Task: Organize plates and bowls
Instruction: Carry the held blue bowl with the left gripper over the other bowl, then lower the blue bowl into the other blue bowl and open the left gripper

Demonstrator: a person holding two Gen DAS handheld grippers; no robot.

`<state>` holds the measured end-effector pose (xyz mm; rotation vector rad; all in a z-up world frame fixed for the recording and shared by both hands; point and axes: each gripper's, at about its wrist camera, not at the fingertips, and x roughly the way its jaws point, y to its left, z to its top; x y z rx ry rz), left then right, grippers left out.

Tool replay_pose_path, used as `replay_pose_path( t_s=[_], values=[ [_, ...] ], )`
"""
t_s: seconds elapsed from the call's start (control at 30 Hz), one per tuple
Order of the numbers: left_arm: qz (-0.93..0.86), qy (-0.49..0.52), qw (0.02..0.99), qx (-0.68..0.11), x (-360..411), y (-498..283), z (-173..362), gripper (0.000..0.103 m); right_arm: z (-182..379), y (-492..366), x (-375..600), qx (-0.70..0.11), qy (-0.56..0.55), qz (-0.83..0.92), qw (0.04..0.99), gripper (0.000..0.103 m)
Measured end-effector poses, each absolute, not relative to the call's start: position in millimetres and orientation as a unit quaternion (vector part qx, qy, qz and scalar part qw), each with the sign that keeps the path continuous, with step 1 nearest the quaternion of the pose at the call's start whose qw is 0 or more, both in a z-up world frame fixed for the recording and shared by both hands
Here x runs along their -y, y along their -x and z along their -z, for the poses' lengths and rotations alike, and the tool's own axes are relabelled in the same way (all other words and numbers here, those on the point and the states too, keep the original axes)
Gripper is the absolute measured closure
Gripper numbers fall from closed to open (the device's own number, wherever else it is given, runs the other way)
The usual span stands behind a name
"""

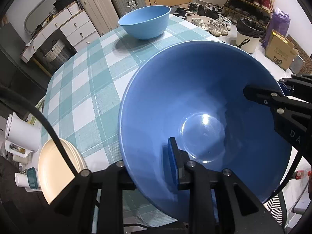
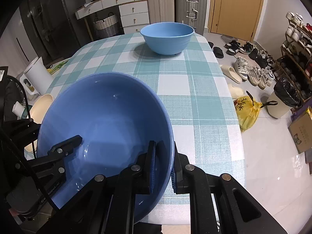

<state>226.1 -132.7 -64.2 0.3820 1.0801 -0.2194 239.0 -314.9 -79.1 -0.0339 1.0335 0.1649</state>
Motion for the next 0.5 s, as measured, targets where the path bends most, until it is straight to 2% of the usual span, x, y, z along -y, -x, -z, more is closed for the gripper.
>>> replay_pose_path(
  t_s=[0.2, 0.3, 0.33, 0.37, 0.5],
  values=[
    [0.118, -0.194, 0.827, -0.514, 134.0, -226.7, 61.2, 0.074, 88.2, -241.6, 320.3, -0.509, -0.017, -0.087, 0.856, 0.091],
    [0.119, -0.221, 0.824, -0.508, 137.8, -226.6, 58.7, 0.069, 95.2, -242.6, 319.4, -0.519, -0.029, -0.088, 0.85, 0.091],
    [0.116, -0.231, 0.824, -0.504, 139.1, -226.5, 57.3, 0.057, 97.4, -243.2, 319.0, -0.521, -0.03, -0.086, 0.848, 0.091],
    [0.108, -0.243, 0.826, -0.496, 139.8, -226.4, 55.5, 0.051, 98.8, -243.5, 318.3, -0.522, -0.029, -0.086, 0.848, 0.091],
    [0.101, -0.257, 0.83, -0.484, 135.2, -229.8, 50.7, 0.051, 99.4, -244.7, 316.3, -0.52, -0.025, -0.083, 0.85, 0.09]
  ],
)
